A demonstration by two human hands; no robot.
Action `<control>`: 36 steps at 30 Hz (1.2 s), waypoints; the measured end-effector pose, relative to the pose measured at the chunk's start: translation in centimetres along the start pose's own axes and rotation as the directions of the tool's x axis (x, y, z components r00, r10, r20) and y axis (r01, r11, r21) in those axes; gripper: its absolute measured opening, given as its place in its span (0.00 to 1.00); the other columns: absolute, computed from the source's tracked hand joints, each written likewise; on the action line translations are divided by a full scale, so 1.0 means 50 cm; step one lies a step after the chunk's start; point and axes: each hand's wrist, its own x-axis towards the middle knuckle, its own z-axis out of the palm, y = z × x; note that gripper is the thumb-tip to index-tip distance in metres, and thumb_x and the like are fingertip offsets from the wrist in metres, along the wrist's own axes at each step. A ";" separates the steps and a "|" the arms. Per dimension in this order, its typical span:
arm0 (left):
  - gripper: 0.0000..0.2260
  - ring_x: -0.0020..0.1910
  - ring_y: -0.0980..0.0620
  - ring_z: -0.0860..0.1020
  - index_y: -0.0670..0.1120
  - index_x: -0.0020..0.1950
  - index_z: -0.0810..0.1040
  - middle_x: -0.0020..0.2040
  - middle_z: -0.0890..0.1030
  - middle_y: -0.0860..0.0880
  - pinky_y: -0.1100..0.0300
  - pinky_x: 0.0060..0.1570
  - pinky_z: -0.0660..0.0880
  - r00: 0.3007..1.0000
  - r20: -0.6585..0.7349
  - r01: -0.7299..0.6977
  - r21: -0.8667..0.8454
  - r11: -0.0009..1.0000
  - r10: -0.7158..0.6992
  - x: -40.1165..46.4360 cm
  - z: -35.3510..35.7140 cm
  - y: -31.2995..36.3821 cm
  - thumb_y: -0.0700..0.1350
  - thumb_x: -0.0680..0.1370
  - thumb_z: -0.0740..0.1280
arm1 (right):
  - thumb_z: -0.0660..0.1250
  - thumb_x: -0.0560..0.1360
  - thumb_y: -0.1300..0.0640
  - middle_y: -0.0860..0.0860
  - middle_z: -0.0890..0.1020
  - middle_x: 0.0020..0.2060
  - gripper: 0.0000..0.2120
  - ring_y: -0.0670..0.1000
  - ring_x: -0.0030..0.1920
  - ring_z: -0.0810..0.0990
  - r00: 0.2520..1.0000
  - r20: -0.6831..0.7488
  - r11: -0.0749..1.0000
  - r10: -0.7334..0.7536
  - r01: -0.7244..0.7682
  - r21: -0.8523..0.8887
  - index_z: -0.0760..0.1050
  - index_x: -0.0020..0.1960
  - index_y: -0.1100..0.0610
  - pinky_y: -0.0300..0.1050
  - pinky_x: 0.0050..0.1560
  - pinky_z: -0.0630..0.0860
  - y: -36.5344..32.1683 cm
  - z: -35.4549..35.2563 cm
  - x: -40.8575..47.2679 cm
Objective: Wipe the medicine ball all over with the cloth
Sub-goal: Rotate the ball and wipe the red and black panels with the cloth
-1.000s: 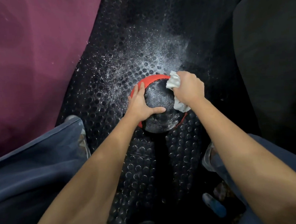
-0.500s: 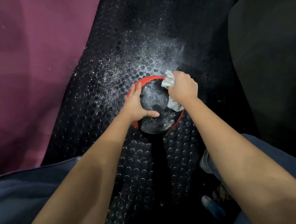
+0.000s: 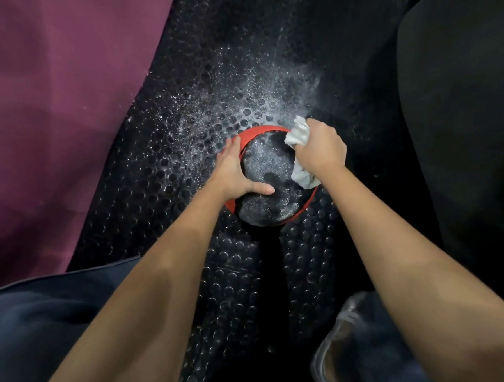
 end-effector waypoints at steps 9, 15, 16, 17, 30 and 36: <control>0.63 0.78 0.45 0.42 0.50 0.80 0.40 0.80 0.40 0.50 0.44 0.76 0.47 1.000 0.022 -0.006 0.023 1.000 0.006 0.002 0.002 -0.010 0.55 0.59 0.81 | 0.62 0.72 0.59 0.51 0.75 0.42 0.04 0.55 0.44 0.74 0.976 0.211 0.999 -0.051 0.050 0.014 0.72 0.46 0.55 0.44 0.43 0.66 -0.009 -0.036 0.069; 0.62 0.78 0.44 0.42 0.49 0.80 0.40 0.80 0.40 0.50 0.46 0.76 0.47 1.000 0.020 -0.015 0.043 0.999 0.014 0.001 0.002 -0.012 0.56 0.60 0.81 | 0.62 0.73 0.60 0.51 0.74 0.43 0.06 0.55 0.44 0.72 0.951 0.256 0.971 -0.171 0.206 -0.117 0.71 0.50 0.56 0.46 0.44 0.66 -0.066 -0.031 0.096; 0.63 0.78 0.44 0.42 0.49 0.80 0.40 0.80 0.40 0.50 0.46 0.76 0.47 1.000 0.022 -0.014 0.042 0.999 0.013 0.001 0.001 -0.012 0.56 0.60 0.81 | 0.62 0.72 0.61 0.52 0.73 0.43 0.06 0.55 0.44 0.72 0.943 0.257 0.954 -0.214 0.258 -0.151 0.70 0.48 0.55 0.46 0.44 0.66 -0.080 -0.027 0.095; 0.63 0.78 0.44 0.42 0.48 0.80 0.40 0.80 0.40 0.50 0.46 0.76 0.47 1.000 0.023 -0.016 0.033 0.999 0.015 0.001 0.001 -0.012 0.55 0.60 0.81 | 0.63 0.72 0.63 0.52 0.73 0.43 0.06 0.55 0.44 0.72 0.931 0.263 0.932 -0.254 0.309 -0.192 0.69 0.47 0.55 0.46 0.44 0.66 -0.091 -0.022 0.092; 0.62 0.78 0.44 0.40 0.49 0.80 0.39 0.79 0.38 0.50 0.48 0.75 0.44 1.000 0.025 0.009 0.035 0.999 -0.010 -0.017 0.014 -0.011 0.54 0.61 0.81 | 0.63 0.73 0.62 0.54 0.76 0.46 0.07 0.57 0.47 0.76 0.929 0.278 0.916 -0.244 0.315 -0.249 0.71 0.51 0.57 0.46 0.44 0.67 -0.104 -0.025 0.090; 0.62 0.78 0.44 0.39 0.49 0.79 0.39 0.80 0.39 0.50 0.47 0.75 0.44 0.999 0.039 -0.009 0.027 1.000 0.008 -0.016 0.011 -0.012 0.53 0.60 0.81 | 0.63 0.73 0.62 0.54 0.74 0.44 0.08 0.58 0.47 0.76 0.922 0.277 0.899 -0.271 0.345 -0.269 0.72 0.52 0.56 0.46 0.44 0.68 -0.111 -0.028 0.079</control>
